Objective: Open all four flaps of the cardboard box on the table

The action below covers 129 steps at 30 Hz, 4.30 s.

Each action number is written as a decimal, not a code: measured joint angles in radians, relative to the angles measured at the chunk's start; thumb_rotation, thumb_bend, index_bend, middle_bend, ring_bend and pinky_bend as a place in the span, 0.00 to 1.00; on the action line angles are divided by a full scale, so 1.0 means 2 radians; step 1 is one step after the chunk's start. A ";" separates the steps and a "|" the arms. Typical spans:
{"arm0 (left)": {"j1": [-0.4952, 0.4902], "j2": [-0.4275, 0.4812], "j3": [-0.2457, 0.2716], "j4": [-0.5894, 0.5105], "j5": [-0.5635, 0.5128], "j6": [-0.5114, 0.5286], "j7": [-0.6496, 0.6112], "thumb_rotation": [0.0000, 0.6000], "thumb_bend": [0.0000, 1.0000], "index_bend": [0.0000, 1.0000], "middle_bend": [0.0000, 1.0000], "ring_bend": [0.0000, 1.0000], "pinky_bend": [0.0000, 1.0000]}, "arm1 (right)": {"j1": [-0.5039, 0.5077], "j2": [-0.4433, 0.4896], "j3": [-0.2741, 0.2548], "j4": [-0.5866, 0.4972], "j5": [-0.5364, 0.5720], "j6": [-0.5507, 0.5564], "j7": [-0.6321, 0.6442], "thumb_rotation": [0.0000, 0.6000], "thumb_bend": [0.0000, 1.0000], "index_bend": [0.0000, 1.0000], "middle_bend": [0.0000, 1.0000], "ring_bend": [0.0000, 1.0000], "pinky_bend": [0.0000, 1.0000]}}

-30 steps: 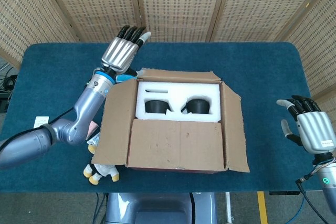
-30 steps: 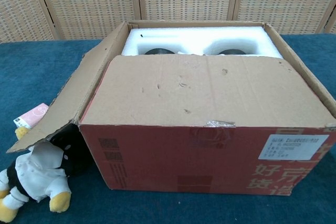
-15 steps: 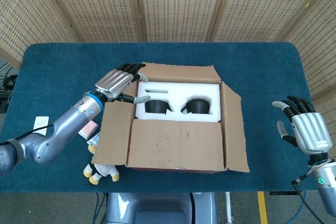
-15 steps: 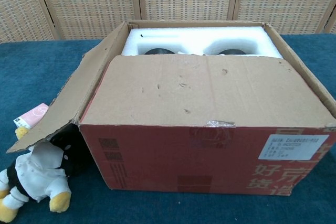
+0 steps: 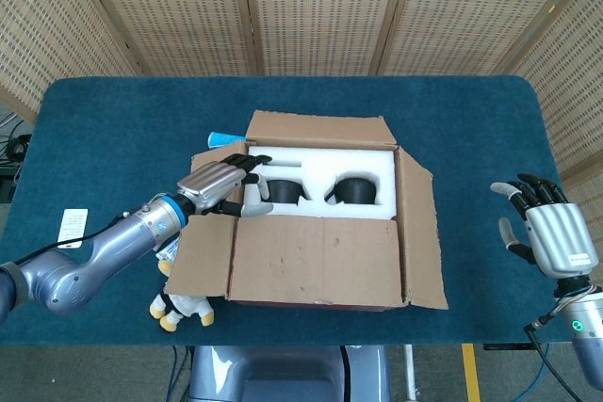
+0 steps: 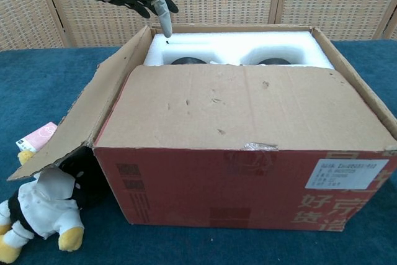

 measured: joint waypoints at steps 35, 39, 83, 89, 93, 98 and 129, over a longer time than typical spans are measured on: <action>-0.032 -0.068 0.093 -0.019 0.004 0.142 0.148 0.02 0.11 0.36 0.00 0.00 0.00 | -0.009 0.000 -0.003 0.019 0.001 0.005 0.024 1.00 0.54 0.25 0.31 0.18 0.19; -0.035 -0.071 0.096 -0.017 0.000 0.143 0.149 0.02 0.11 0.36 0.00 0.00 0.00 | -0.009 -0.001 -0.003 0.018 0.001 0.004 0.023 1.00 0.54 0.25 0.31 0.18 0.19; 0.023 0.052 -0.033 -0.055 0.052 -0.040 -0.170 0.02 0.12 0.39 0.00 0.00 0.00 | -0.001 -0.001 0.002 0.007 0.004 -0.003 0.004 1.00 0.54 0.25 0.31 0.18 0.19; 0.057 0.069 -0.082 -0.063 0.087 -0.083 -0.242 0.02 0.14 0.39 0.00 0.00 0.00 | 0.001 -0.001 0.003 0.004 0.006 -0.004 -0.001 1.00 0.54 0.25 0.31 0.18 0.19; 0.081 0.074 -0.123 -0.068 0.102 -0.129 -0.287 0.01 0.14 0.39 0.00 0.00 0.00 | 0.002 -0.002 0.004 0.002 0.006 -0.005 -0.004 1.00 0.54 0.25 0.31 0.18 0.19; 0.117 0.072 -0.184 -0.073 0.109 -0.193 -0.321 0.01 0.14 0.39 0.00 0.00 0.00 | 0.003 -0.002 0.004 0.001 0.007 -0.006 -0.007 1.00 0.54 0.25 0.31 0.18 0.19; 0.230 -0.046 -0.375 0.094 -0.202 -0.647 -0.050 0.00 0.15 0.39 0.00 0.00 0.00 | 0.001 0.003 0.005 -0.009 0.009 -0.001 -0.014 1.00 0.54 0.25 0.31 0.18 0.19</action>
